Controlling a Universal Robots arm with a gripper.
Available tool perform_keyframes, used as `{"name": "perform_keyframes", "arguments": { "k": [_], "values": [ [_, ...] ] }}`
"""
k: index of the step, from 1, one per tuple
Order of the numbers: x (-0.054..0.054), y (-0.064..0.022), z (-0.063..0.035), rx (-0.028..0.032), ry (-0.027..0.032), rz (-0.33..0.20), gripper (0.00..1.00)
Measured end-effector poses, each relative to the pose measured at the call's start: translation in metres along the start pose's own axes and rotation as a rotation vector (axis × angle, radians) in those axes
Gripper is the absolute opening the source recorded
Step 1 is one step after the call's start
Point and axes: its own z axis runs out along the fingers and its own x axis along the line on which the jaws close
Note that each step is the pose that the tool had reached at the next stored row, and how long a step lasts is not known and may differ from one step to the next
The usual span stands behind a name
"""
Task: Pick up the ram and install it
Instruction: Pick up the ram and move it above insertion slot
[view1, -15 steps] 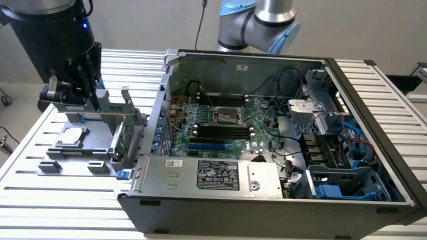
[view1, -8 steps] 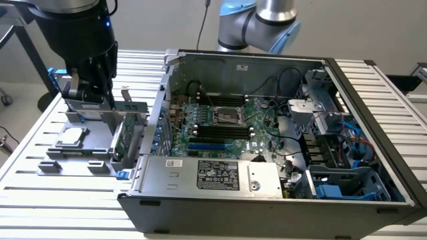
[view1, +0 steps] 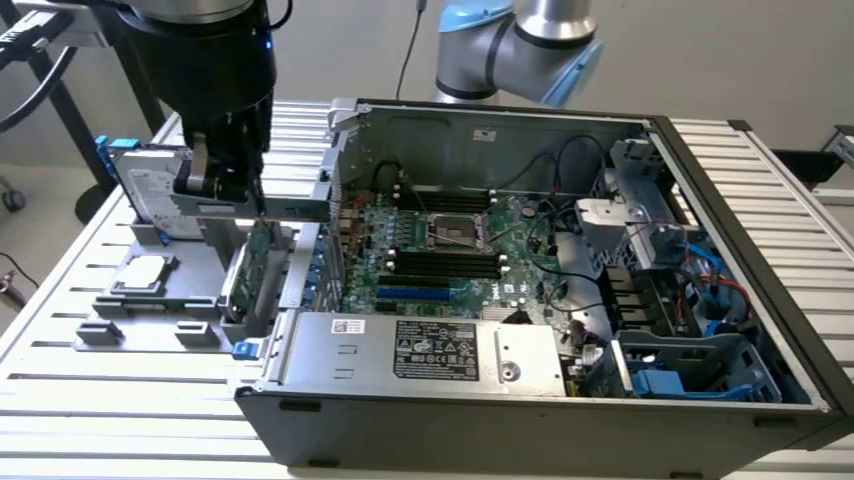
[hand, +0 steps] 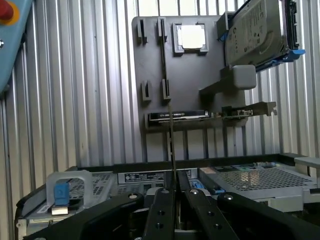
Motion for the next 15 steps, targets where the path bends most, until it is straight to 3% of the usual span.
{"name": "perform_keyframes", "arguments": {
  "k": [6, 10, 15],
  "values": [
    [-0.002, -0.0238, -0.003, -0.0024, -0.0092, -0.001, 0.14],
    [-0.003, -0.0367, -0.0042, -0.0037, -0.0234, -0.005, 0.14],
    [-0.004, -0.0508, -0.0055, -0.0048, -0.0352, -0.009, 0.14]
  ]
}}
